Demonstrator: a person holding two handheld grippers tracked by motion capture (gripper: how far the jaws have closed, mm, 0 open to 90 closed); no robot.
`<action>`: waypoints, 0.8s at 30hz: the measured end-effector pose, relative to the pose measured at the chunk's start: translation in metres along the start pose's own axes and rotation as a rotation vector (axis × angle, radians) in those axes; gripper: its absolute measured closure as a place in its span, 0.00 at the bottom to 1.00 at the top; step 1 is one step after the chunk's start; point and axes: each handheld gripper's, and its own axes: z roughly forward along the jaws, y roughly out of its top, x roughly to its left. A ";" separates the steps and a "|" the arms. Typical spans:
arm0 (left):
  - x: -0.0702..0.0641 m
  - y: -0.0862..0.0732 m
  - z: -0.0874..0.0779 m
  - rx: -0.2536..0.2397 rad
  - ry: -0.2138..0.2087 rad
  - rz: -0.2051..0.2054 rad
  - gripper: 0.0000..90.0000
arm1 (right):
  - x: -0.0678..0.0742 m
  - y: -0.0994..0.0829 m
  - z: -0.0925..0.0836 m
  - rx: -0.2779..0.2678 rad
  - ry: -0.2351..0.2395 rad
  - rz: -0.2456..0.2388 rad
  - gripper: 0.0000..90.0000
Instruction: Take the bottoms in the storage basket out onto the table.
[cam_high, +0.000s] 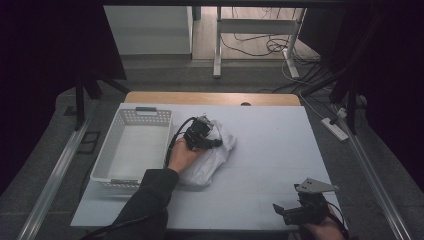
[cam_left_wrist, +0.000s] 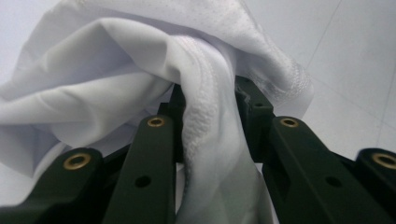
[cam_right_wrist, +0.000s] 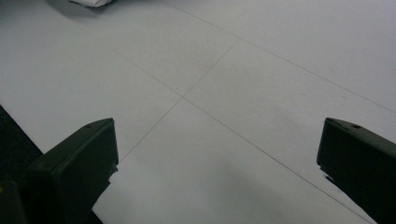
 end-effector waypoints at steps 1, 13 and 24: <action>0.000 -0.001 0.002 0.007 0.003 0.000 0.79 | 0.000 0.000 0.000 0.001 0.000 0.000 0.00; -0.002 -0.011 0.022 0.055 0.002 -0.026 0.76 | 0.001 0.000 0.000 0.004 -0.002 -0.008 0.00; -0.001 -0.016 0.032 0.107 0.030 -0.033 0.70 | 0.002 0.000 0.001 0.009 -0.005 -0.014 0.00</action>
